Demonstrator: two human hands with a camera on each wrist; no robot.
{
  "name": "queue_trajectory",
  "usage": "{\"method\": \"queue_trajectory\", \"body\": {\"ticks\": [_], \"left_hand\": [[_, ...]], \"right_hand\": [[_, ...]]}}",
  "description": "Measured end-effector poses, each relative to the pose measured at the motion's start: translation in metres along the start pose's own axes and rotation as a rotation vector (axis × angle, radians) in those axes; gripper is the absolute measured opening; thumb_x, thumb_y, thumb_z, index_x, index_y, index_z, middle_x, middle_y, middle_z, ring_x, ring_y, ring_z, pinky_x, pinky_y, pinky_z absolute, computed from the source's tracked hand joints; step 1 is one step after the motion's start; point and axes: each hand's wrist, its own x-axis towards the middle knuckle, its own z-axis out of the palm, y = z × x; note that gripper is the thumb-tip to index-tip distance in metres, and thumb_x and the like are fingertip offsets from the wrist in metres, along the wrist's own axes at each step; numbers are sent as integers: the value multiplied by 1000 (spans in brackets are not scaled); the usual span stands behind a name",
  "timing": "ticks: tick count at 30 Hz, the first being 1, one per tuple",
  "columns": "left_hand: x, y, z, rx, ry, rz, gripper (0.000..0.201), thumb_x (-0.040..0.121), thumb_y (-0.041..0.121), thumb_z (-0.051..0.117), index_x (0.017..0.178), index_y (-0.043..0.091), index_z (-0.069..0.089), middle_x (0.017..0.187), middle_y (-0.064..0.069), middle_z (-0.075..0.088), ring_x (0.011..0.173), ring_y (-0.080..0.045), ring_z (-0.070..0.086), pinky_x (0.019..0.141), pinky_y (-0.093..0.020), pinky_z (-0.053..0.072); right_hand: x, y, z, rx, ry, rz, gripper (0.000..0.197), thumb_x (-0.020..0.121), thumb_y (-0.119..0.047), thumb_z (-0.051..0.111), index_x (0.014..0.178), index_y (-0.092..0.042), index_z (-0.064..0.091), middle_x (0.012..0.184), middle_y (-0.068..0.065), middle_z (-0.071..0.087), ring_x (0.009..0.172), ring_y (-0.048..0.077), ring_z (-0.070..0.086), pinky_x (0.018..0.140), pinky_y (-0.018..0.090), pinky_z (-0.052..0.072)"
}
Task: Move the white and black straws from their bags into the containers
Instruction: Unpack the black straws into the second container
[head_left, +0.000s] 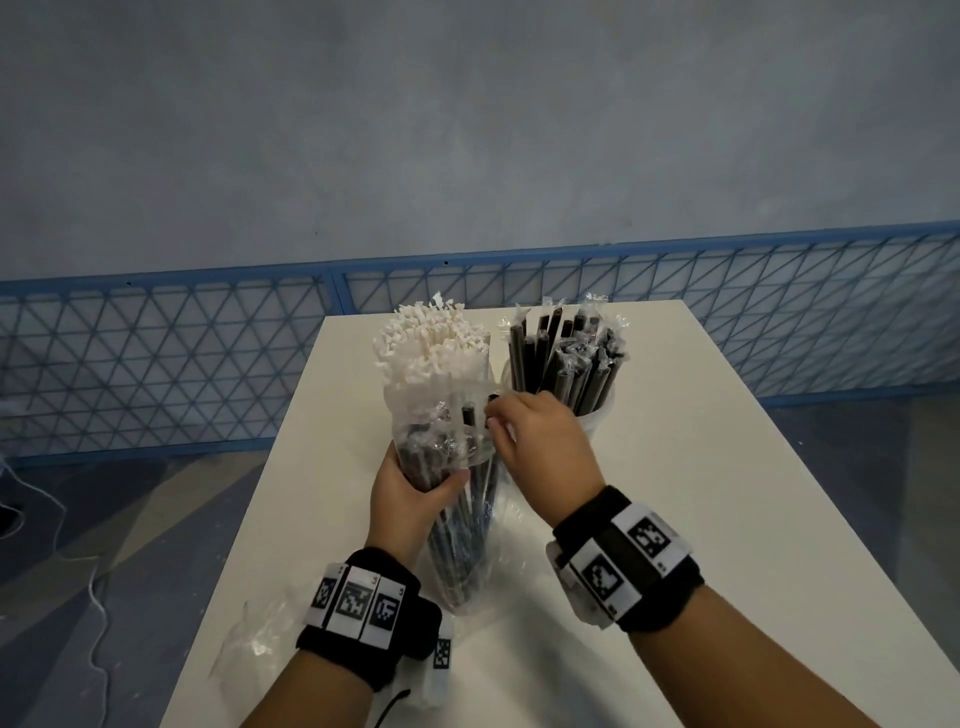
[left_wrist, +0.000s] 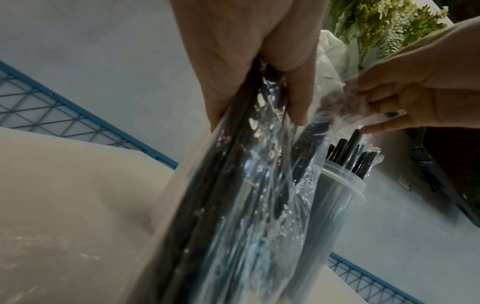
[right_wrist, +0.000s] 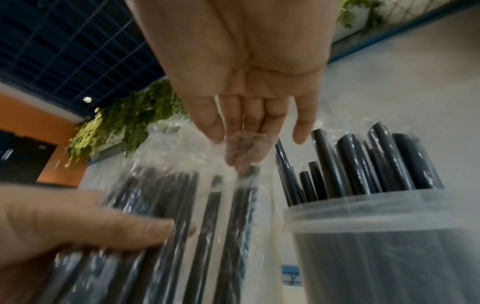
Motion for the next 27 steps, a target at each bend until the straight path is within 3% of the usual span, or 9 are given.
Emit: {"method": "queue_trajectory", "body": {"ticks": [4, 8, 11, 14, 17, 19, 21, 24, 27], "left_hand": [[-2, 0, 0, 2, -6, 0, 52, 65, 6, 84, 104, 25, 57, 100, 3, 69, 98, -17, 66, 88, -39, 53], [-2, 0, 0, 20, -17, 8, 50, 67, 3, 82, 104, 25, 57, 99, 4, 68, 97, -16, 65, 89, -39, 53], [-2, -2, 0, 27, -31, 1, 49, 66, 5, 83, 101, 28, 57, 99, 3, 69, 96, -17, 66, 90, -41, 53], [-1, -4, -2, 17, -33, 0, 48, 66, 6, 83, 101, 27, 57, 100, 2, 69, 97, -18, 66, 91, -42, 53], [0, -4, -2, 13, -60, -7, 49, 64, 9, 84, 101, 28, 58, 101, 0, 70, 99, -19, 66, 92, -44, 53], [1, -5, -1, 2, -77, -16, 49, 65, 7, 84, 102, 26, 58, 103, -2, 70, 100, -20, 66, 92, -45, 52], [2, -7, -1, -5, -95, -25, 49, 67, 3, 82, 105, 22, 57, 105, -4, 69, 101, -21, 66, 94, -45, 52], [2, -8, -3, -32, -121, -34, 49, 68, -1, 81, 107, 19, 58, 106, -7, 69, 103, -23, 66, 94, -43, 52], [5, -8, -6, -76, -153, -34, 58, 62, 2, 85, 112, 13, 57, 108, -10, 69, 104, -25, 66, 92, -41, 52]], "right_hand": [[0, -4, -3, 23, -33, 53, 25, 90, -12, 53, 113, -2, 57, 110, 15, 58, 82, 31, 61, 73, 39, 50], [5, -9, -7, -102, -39, 29, 25, 88, -7, 53, 110, 1, 59, 110, 17, 62, 85, 34, 65, 72, 38, 52], [9, -9, -10, -177, -226, 82, 28, 93, -7, 43, 119, -1, 52, 121, 17, 55, 100, 33, 59, 82, 37, 49], [15, -5, -13, -172, -288, 159, 28, 95, -8, 41, 121, -6, 50, 116, 14, 56, 100, 29, 58, 76, 29, 42], [14, -4, -11, -149, -302, 161, 27, 92, -9, 45, 118, -5, 51, 123, 12, 50, 103, 29, 56, 86, 34, 45], [10, -5, -8, -96, -293, 166, 29, 91, -5, 47, 121, -4, 48, 128, 12, 46, 105, 27, 55, 88, 28, 42], [9, -6, -8, -24, -319, 225, 32, 92, -8, 48, 123, -2, 44, 126, 15, 51, 106, 27, 56, 84, 24, 39], [12, -2, -8, 134, -365, 337, 38, 91, -15, 53, 127, -4, 44, 120, 13, 62, 102, 28, 61, 86, 31, 44], [12, 4, -9, 236, -361, 279, 37, 90, -17, 56, 127, -12, 51, 116, 3, 67, 86, 13, 60, 76, 13, 38]]}}
